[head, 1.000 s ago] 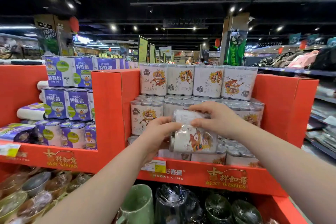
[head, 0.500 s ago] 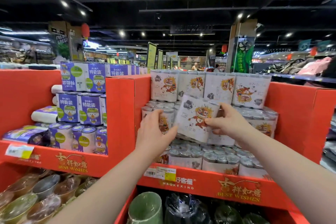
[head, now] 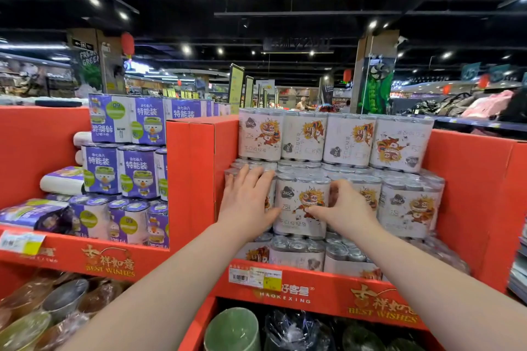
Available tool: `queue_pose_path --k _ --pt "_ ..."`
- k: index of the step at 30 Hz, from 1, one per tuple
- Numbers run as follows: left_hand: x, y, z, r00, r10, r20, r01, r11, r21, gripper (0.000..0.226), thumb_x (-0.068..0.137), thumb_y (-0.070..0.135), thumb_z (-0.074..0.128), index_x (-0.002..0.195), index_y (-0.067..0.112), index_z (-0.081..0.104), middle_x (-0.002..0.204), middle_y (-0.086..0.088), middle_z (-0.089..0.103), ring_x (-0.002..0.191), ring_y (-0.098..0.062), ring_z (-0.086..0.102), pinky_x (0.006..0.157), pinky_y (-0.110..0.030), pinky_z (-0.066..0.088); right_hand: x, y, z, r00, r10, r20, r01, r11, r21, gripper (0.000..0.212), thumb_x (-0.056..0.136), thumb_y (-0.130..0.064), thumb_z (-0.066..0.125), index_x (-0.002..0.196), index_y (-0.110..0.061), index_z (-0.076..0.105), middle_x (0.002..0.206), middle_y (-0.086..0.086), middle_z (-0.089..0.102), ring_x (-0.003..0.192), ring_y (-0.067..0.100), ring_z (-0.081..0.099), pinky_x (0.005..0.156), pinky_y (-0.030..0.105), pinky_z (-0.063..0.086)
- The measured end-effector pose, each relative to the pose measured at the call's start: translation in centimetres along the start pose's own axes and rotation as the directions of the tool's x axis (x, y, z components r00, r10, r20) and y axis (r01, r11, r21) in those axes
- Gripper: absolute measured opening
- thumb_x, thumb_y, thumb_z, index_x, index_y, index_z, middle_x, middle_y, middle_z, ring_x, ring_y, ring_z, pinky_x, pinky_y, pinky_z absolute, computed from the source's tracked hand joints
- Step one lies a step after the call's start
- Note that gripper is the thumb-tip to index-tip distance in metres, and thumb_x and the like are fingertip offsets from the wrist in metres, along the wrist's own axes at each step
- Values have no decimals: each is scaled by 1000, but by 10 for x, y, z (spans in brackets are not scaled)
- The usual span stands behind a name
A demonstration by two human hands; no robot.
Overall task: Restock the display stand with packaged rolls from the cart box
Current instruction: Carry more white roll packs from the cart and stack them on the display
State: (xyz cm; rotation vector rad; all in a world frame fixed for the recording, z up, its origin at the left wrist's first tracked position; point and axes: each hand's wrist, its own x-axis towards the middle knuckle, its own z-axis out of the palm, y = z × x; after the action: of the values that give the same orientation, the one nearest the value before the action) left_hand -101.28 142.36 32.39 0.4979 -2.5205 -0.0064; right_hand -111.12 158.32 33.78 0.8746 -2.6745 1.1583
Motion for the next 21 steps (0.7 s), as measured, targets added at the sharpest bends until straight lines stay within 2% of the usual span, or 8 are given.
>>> queue_pose_path --k 4,9,14,17,21 --pt "-1 -3 1 1000 17 19 -18 1000 19 76 92 46 52 152 26 11 159 3 10 149 -22 -3 119 -46 0 1 3 5 997 -13 -81 8 998 -56 49 78 -42 73 108 -20 42 90 -3 57 85 18 57 60 27 38" --pt "-1 -2 3 999 22 44 -23 999 32 79 93 43 51 153 25 3 160 2 4 148 -25 -9 119 -48 -4 2 -2 9 995 41 -90 -48 996 -71 42 81 -43 69 103 -19 42 91 -1 57 85 20 55 54 26 33" --pt "-1 -4 3 996 50 69 -53 997 48 83 93 42 51 153 22 -3 161 -1 -5 147 -29 -14 118 -50 -5 -2 -7 12 990 71 -119 -83 992 -99 41 83 -41 68 106 -18 42 92 -1 55 84 19 53 54 27 33" --pt "-3 -7 2 994 72 77 -75 996 49 85 93 42 51 153 21 -6 161 -4 -12 147 -32 -16 118 -51 -3 -6 -11 13 989 87 -122 -102 987 -125 43 84 -38 67 109 -16 42 94 0 57 85 20 54 63 28 39" --pt "-11 -9 -1 991 110 75 -113 993 29 83 94 41 49 153 22 -6 161 -5 -14 147 -31 -17 118 -49 -1 -14 -16 14 984 118 -132 -138 978 -155 51 84 -40 67 121 -16 41 112 3 60 98 23 59 73 31 46"
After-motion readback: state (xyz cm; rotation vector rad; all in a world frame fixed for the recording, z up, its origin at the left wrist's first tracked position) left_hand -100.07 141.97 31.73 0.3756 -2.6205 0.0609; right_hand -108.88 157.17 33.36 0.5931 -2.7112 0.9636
